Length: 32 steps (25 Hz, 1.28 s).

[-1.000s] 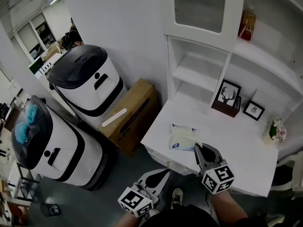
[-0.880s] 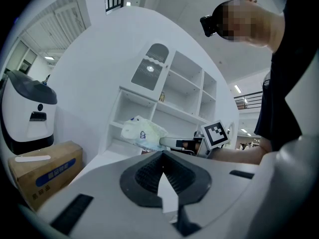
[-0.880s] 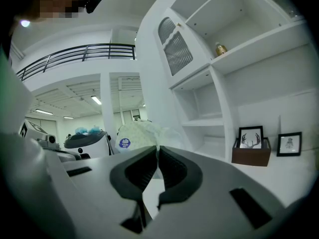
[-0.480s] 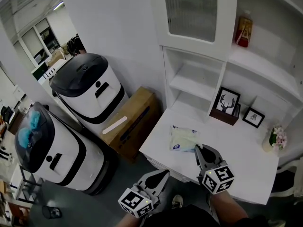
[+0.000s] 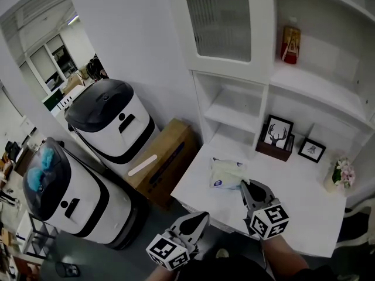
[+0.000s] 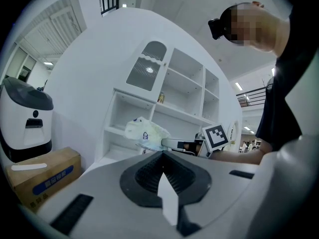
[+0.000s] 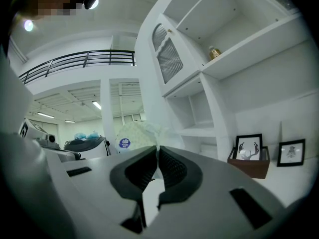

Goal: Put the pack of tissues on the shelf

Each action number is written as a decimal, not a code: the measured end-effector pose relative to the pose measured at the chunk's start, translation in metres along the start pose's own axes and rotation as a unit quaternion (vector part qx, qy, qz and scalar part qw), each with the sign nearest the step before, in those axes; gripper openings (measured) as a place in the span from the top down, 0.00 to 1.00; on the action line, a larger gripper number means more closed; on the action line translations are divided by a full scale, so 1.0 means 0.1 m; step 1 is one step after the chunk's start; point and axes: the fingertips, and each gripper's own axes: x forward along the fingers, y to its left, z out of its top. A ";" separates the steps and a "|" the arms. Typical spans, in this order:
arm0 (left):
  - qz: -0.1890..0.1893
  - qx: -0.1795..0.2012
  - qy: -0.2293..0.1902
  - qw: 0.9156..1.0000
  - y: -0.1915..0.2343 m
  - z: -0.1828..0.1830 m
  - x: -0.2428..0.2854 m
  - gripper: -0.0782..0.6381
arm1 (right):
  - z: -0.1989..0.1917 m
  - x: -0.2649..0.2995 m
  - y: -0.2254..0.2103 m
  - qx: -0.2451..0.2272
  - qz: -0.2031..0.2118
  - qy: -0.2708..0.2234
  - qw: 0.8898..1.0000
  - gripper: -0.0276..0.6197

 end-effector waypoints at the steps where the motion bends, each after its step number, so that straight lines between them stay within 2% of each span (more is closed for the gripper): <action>1: -0.001 0.001 0.001 1.000 0.00 0.01 0.01 0.88 | 0.01 0.00 -0.01 0.001 0.000 -0.002 1.000 0.94; 19: -0.049 0.021 0.009 0.999 0.16 0.12 0.34 0.88 | 0.16 0.15 -0.20 0.000 -0.035 -0.027 0.999 0.94; 32: -0.098 0.035 0.030 0.994 0.61 0.31 0.63 0.88 | 0.34 0.62 -0.40 0.002 -0.084 -0.044 0.996 0.94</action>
